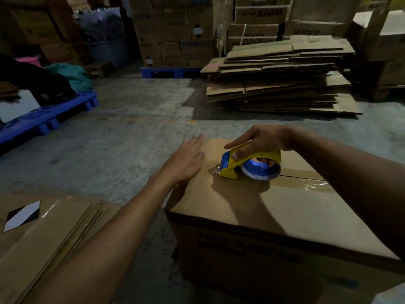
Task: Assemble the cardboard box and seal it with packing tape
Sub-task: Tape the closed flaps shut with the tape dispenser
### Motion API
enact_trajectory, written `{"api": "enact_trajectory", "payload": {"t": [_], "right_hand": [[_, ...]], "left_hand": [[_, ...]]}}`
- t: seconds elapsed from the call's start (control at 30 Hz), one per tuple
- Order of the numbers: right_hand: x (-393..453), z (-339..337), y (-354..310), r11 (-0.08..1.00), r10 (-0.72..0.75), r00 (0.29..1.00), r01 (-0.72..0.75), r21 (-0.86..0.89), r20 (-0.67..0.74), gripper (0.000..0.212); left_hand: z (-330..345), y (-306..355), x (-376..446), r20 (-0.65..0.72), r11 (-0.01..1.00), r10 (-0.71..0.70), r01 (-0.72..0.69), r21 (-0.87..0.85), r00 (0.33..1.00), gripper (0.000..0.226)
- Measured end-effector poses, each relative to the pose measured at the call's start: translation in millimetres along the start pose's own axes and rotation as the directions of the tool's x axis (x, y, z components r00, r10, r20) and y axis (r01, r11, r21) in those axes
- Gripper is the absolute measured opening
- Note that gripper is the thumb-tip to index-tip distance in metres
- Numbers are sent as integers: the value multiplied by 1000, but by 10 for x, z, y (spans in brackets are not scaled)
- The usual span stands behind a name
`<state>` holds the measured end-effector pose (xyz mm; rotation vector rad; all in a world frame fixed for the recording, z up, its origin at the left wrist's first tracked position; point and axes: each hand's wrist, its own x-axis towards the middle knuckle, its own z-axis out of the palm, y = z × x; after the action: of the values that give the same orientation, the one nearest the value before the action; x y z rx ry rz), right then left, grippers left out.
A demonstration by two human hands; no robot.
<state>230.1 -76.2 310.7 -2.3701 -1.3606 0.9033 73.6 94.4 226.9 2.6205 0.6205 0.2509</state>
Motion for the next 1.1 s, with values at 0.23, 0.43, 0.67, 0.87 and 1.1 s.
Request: {"api": "enact_trajectory", "payload": {"t": [0.23,0.43,0.67,0.87,1.1], "right_hand": [[-6,-49,32,1000,-13,1000,13,15,18,39],[-349,-264,324,992,83,994,-76,-98,65,37],[-533,-252,661,992,120,993,-120,-28,6,52],[-533,-258,636,992,124,992,-123,-19,33,49],[-586,-281,684,994,103,994,-102,-38,34,43]], "left_hand": [[435,-95,-127,146,958,82,-118,260,986,56],[464,-56,-97,131,962,73,-105,253,989,57],[371,206,-107,149,909,-22,-42,414,989,59],[698,736,-113,190,942,180,-225,251,965,55],[782,656,-119,163,934,174,-215,285,971,54]]}}
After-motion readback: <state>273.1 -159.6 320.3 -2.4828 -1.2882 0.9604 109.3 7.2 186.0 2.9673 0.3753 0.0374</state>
